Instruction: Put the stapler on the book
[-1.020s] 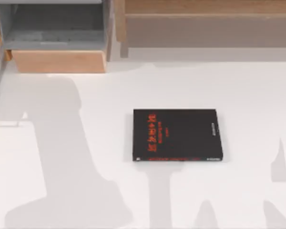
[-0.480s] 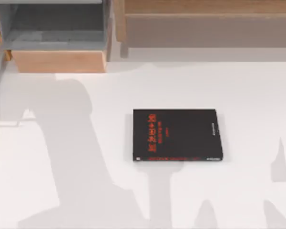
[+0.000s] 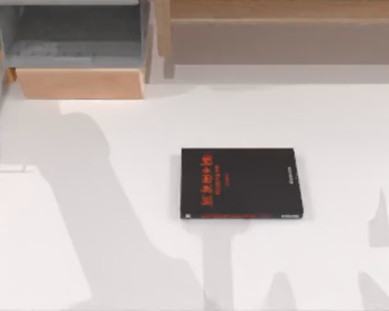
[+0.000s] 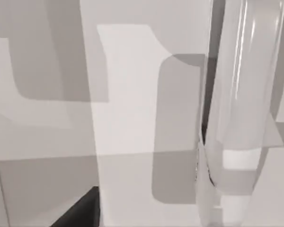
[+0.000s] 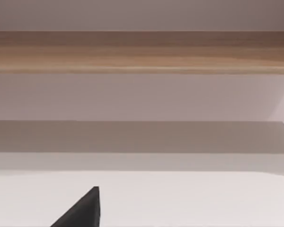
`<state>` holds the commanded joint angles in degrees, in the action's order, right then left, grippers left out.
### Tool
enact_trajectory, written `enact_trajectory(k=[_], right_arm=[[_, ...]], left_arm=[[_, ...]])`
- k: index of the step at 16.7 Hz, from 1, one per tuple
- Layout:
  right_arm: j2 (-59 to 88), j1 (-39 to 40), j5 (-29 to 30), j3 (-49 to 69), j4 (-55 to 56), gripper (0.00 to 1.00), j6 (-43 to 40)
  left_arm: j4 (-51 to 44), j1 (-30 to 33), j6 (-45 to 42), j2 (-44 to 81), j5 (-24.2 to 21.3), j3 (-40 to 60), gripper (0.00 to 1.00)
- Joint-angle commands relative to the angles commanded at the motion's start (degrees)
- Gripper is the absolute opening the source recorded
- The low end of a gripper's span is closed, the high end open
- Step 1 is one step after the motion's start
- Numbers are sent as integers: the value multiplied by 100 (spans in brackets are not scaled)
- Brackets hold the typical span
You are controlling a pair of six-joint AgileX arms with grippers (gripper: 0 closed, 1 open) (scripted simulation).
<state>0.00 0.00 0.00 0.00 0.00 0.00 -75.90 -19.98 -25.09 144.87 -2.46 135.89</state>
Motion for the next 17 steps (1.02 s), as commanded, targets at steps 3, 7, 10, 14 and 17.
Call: enact_trajectory(k=[3, 7, 10, 14, 17], right_arm=[[0, 0, 0, 0, 0, 100, 0], [0, 0, 0, 0, 0, 100, 0], [0, 0, 0, 0, 0, 100, 0], [0, 0, 0, 0, 0, 100, 0], [0, 0, 0, 0, 0, 100, 0]], left_arm=[[191, 36, 1, 352, -8, 156, 100], [240, 111, 33, 723, -23, 503, 100], [240, 116, 35, 744, -25, 521, 100], [240, 116, 35, 744, -25, 521, 85], [240, 116, 35, 744, -25, 521, 62]])
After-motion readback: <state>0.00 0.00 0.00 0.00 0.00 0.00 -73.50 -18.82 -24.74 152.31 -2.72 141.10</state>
